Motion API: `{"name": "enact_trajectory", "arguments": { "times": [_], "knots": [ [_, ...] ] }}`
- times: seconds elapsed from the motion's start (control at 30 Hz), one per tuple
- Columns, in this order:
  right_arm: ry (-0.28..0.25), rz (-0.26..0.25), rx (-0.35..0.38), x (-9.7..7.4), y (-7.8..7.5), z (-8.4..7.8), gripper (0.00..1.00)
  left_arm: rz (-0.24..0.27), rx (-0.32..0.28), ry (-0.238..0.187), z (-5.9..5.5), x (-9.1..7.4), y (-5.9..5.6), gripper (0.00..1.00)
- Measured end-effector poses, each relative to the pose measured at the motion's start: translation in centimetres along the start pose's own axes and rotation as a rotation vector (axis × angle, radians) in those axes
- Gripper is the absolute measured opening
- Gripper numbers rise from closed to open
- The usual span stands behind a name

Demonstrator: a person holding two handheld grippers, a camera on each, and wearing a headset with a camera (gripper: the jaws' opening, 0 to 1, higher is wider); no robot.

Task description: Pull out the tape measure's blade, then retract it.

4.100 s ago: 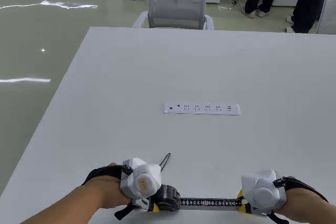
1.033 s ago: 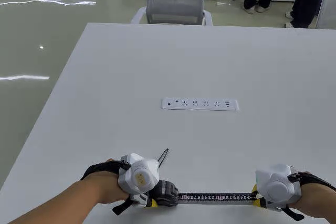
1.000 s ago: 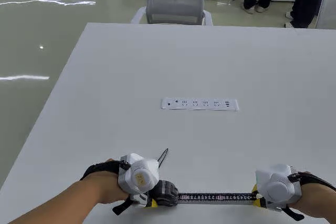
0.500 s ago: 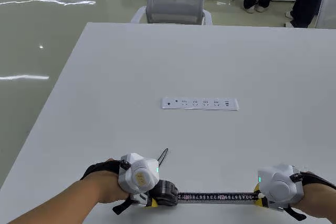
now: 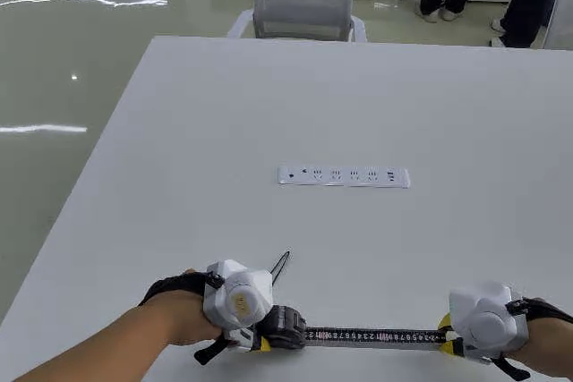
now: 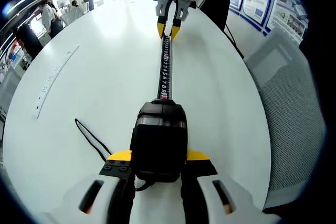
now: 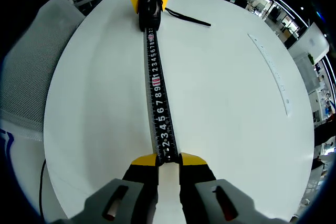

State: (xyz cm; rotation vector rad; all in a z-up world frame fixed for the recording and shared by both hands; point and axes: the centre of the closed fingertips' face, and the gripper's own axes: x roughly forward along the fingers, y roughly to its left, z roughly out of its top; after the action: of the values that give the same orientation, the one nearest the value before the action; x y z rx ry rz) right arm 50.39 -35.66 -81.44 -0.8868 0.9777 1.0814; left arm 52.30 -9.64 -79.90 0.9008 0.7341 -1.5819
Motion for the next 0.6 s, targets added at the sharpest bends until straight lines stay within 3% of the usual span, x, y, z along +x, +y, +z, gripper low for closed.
{"name": "enact_trajectory", "arguments": {
  "times": [0.6],
  "knots": [
    [-0.016,0.001,0.063,0.20,-0.04,0.27,0.13,0.000,0.003,0.006,0.01,0.17,0.10,0.30]
  ]
}}
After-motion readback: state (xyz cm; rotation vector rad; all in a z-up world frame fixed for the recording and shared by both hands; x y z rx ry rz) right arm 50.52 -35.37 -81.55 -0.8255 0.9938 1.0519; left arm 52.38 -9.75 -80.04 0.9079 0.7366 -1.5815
